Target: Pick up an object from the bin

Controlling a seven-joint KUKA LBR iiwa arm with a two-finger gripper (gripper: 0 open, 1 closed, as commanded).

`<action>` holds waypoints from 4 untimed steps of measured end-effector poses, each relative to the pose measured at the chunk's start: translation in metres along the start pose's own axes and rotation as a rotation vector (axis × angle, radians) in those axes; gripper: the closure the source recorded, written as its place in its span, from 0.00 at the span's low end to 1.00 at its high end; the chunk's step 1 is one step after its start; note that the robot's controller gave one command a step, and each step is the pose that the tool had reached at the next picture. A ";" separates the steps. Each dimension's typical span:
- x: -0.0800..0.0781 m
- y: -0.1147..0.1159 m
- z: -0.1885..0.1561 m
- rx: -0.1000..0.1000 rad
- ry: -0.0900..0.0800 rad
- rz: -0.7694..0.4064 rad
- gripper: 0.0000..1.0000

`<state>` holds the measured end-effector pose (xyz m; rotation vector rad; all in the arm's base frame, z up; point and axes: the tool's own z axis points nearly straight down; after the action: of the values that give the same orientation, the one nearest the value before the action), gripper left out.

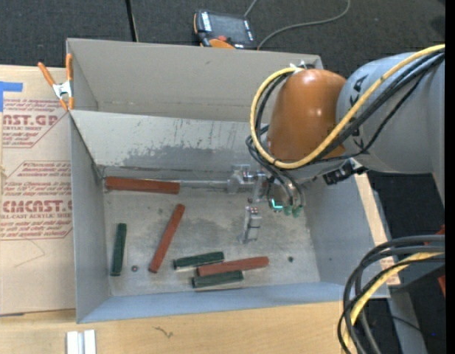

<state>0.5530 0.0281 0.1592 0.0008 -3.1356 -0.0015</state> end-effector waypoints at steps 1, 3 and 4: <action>0.038 0.062 0.093 -0.001 0.001 -0.009 0.00; 0.058 0.067 -0.065 -0.001 -0.014 -0.044 1.00; 0.059 0.066 -0.061 0.000 -0.007 -0.044 0.00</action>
Offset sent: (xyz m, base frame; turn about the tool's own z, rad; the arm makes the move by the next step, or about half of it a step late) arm -0.0360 0.0587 -0.0892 -0.0042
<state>0.4943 0.0945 0.2202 0.0703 -3.1424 -0.0011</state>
